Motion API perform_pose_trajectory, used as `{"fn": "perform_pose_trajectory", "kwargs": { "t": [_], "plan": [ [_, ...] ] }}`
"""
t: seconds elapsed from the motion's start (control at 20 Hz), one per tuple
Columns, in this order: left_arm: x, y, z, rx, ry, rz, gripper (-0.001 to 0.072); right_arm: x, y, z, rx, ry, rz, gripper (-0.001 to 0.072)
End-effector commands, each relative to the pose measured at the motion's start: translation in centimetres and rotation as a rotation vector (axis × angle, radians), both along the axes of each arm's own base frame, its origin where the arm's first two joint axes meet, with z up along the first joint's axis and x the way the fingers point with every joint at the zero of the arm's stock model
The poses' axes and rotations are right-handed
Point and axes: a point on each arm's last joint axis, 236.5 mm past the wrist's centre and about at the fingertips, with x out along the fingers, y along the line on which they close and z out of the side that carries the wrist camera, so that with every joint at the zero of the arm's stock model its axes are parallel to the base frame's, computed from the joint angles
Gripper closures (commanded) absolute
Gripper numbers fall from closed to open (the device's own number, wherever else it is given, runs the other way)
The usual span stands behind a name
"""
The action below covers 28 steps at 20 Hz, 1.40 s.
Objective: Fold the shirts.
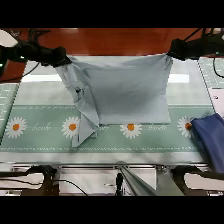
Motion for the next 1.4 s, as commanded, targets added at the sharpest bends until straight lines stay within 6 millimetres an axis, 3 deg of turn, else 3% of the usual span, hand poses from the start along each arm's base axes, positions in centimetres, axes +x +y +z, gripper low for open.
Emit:
{"fn": "perform_pose_trajectory", "kwargs": {
  "t": [0.0, 0.1, 0.15, 0.2, 0.25, 0.35, 0.45, 0.55, 0.65, 0.7, 0.8, 0.9, 1.0, 1.15, 1.35],
  "plan": [
    [2.6, -1.1, -5.2, -0.104, 0.093, 0.079, 0.0670, 6.0, -1.6, -5.4, 0.208, 0.053, -0.122, 0.0692],
    [2.8, -2.3, -6.0, -0.189, 0.136, 0.090, 0.0658, 7.4, -1.1, -7.4, 0.371, 0.094, -0.141, 0.0652],
    [2.9, -2.7, -6.4, -0.213, 0.153, 0.093, 0.0470, 7.9, -1.0, -8.1, 0.430, 0.104, -0.142, 0.0530],
    [2.6, -2.8, -6.8, -0.215, 0.168, 0.086, 0.0001, 8.1, -1.0, -8.5, 0.473, 0.110, -0.139, 0.0299],
    [2.0, -2.8, -7.0, -0.211, 0.192, 0.071, 0.0003, 8.1, -1.2, -8.7, 0.517, 0.123, -0.145, 0.0082],
    [0.1, -1.5, -7.2, -0.198, 0.266, 0.023, 0.0004, 6.9, -2.3, -8.6, 0.533, 0.157, -0.117, 0.0080],
    [-4.2, 1.7, -7.8, -0.149, 0.423, -0.057, 0.0004, 3.9, -4.7, -7.9, 0.513, 0.205, -0.037, 0.0081],
    [-8.4, 5.6, -8.8, -0.068, 0.562, -0.081, 0.0004, -1.1, -8.3, -9.3, 0.380, 0.341, 0.011, 0.0081],
    [-11.9, 6.7, -10.0, -0.050, 0.614, -0.035, 0.0004, -7.1, -11.7, -12.6, 0.175, 0.563, -0.044, 0.0081],
    [-13.5, 5.7, -10.6, -0.079, 0.602, -0.020, 0.0004, -8.8, -12.2, -13.5, 0.127, 0.594, -0.074, 0.0081],
    [-17.0, 1.2, -10.4, -0.242, 0.551, -0.006, 0.0004, -10.0, -11.2, -14.4, 0.153, 0.528, -0.140, 0.0081],
    [-21.6, -3.4, -10.2, -0.380, 0.542, -0.007, 0.0004, -11.6, -8.7, -14.7, 0.227, 0.450, -0.145, 0.0081],
    [-24.2, -5.5, -11.9, -0.381, 0.533, 0.030, 0.0005, -13.2, -6.5, -14.8, 0.301, 0.401, -0.151, 0.0081],
    [-24.5, -7.9, -14.1, -0.369, 0.529, 0.078, 0.0005, -15.2, -4.0, -14.1, 0.369, 0.353, -0.114, 0.0081],
    [-24.0, -11.4, -15.6, -0.339, 0.510, 0.052, 0.0007, -17.5, -2.7, -13.5, 0.375, 0.360, -0.070, 0.0081]
  ]
}}
